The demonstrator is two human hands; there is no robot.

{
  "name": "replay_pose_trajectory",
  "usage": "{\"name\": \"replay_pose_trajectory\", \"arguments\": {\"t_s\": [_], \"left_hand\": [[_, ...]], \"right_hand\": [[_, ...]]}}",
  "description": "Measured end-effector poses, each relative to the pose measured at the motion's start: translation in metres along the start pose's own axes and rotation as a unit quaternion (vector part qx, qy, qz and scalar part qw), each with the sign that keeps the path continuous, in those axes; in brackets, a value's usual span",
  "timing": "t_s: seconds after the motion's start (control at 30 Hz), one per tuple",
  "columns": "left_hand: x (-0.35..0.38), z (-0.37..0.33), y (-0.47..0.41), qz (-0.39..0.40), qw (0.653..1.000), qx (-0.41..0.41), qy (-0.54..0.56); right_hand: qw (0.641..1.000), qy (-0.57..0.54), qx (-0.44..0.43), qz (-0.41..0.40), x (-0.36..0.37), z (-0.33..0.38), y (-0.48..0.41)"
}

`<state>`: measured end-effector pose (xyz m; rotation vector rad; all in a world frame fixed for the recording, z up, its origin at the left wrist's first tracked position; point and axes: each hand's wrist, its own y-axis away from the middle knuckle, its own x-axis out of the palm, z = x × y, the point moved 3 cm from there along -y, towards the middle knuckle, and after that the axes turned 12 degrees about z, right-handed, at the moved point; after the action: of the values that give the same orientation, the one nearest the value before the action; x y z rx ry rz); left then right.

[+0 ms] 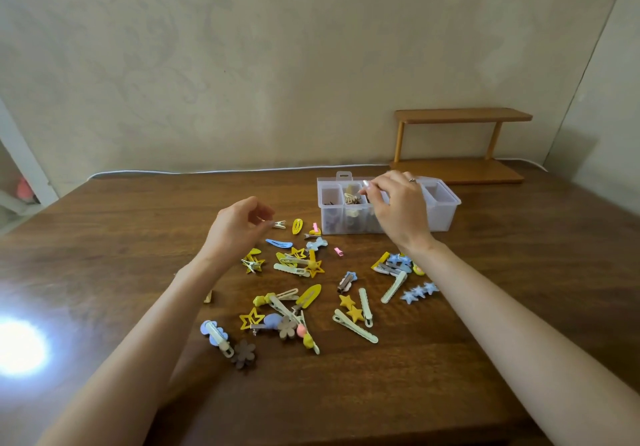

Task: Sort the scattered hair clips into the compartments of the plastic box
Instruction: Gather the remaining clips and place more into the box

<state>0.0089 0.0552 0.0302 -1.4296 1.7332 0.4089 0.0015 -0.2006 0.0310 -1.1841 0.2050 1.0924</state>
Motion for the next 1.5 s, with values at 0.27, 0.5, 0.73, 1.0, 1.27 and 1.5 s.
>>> {"name": "replay_pose_trajectory", "arguments": {"t_s": [0.27, 0.5, 0.73, 1.0, 1.27, 1.5], "left_hand": [[-0.024, 0.027, 0.012, -0.028, 0.998, -0.040, -0.029], [-0.028, 0.055, 0.012, 0.004, 0.993, -0.099, -0.062], [-0.002, 0.051, -0.005, 0.045, 0.974, -0.099, -0.197], [0.007, 0.046, -0.002, -0.003, 0.997, -0.059, -0.055], [0.012, 0.018, 0.011, 0.102, 0.912, -0.055, 0.394], [0.018, 0.008, 0.012, 0.139, 0.877, -0.035, 0.458]], "right_hand": [[0.991, -0.065, -0.073, 0.096, 0.033, 0.053, 0.014], [0.977, -0.088, -0.090, 0.170, 0.064, 0.079, 0.022], [0.976, -0.094, -0.079, 0.179, 0.067, 0.079, 0.028], [0.976, -0.141, -0.017, 0.165, 0.063, 0.065, 0.029], [0.963, -0.200, 0.011, 0.180, 0.059, 0.066, 0.030], [0.956, -0.216, 0.006, 0.197, 0.059, 0.067, 0.032]]}}
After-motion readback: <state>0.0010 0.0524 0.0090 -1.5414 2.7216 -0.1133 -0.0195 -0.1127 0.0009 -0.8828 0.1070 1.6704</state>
